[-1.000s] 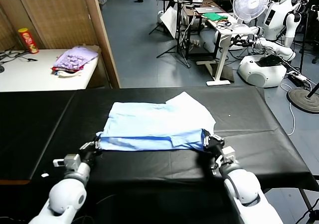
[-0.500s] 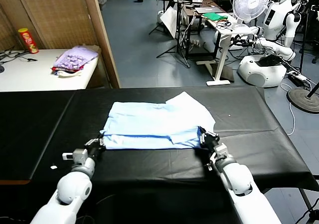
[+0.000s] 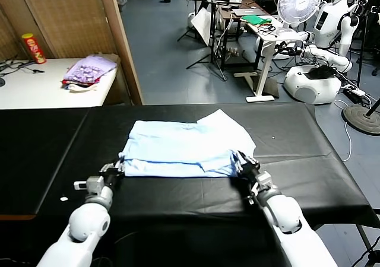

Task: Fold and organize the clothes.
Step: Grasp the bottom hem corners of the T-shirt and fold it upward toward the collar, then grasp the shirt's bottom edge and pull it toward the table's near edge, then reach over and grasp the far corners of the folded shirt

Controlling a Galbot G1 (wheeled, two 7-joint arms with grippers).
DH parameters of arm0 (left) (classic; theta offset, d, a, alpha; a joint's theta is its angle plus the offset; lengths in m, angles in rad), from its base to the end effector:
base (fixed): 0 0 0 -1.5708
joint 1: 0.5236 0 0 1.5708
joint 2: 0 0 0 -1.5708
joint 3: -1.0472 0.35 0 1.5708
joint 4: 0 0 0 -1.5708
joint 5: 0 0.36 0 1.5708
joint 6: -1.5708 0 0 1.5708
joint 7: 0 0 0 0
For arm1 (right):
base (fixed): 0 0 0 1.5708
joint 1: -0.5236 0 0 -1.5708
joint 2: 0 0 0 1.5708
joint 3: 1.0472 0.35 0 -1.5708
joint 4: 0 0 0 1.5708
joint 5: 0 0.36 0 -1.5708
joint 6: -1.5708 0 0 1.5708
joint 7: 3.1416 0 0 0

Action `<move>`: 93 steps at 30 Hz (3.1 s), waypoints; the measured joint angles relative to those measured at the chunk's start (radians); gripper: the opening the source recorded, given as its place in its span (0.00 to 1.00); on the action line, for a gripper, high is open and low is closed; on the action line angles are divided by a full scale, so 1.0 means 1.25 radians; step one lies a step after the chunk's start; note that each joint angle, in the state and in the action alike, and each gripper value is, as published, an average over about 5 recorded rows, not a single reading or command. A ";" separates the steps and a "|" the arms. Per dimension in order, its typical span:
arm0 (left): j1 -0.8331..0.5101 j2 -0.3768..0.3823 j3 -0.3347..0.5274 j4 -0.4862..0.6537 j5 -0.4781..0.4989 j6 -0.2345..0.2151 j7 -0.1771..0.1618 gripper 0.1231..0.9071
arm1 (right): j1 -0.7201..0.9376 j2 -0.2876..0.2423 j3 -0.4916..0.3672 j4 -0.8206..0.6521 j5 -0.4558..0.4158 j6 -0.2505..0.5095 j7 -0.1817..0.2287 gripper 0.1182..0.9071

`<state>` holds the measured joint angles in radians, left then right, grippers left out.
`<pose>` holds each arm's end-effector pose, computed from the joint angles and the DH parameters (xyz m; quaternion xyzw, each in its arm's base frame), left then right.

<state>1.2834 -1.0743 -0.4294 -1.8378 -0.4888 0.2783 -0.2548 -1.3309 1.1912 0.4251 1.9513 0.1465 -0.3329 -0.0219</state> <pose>0.2800 0.0928 -0.3140 0.0215 -0.9869 -0.0201 0.1587 0.2597 -0.0496 -0.2977 0.1039 -0.9797 0.1056 0.1353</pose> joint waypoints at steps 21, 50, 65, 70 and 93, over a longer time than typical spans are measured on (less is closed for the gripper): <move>0.061 -0.001 -0.032 -0.006 -0.142 0.014 0.021 0.52 | -0.066 0.013 0.048 -0.024 0.071 0.003 0.006 0.07; 0.360 0.050 -0.103 -0.254 -0.043 0.058 -0.068 0.03 | -0.282 -0.006 0.088 0.213 0.128 -0.140 0.049 0.26; 0.368 0.069 -0.162 -0.341 -0.141 0.106 -0.090 0.85 | -0.164 -0.054 0.103 0.248 0.182 -0.193 0.075 0.86; 0.280 0.096 -0.149 -0.314 -0.179 0.119 -0.069 0.86 | 0.014 -0.061 0.041 0.137 0.211 -0.214 0.101 0.86; -0.385 0.095 0.116 0.206 -0.302 0.298 0.030 0.86 | 0.613 0.091 -0.219 -0.535 0.203 -0.194 0.087 0.86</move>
<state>0.8020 -0.9550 -0.2847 -1.5803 -0.8662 0.6508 -0.2167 -0.5653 1.3043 0.1514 1.2829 0.4008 -0.5748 0.0866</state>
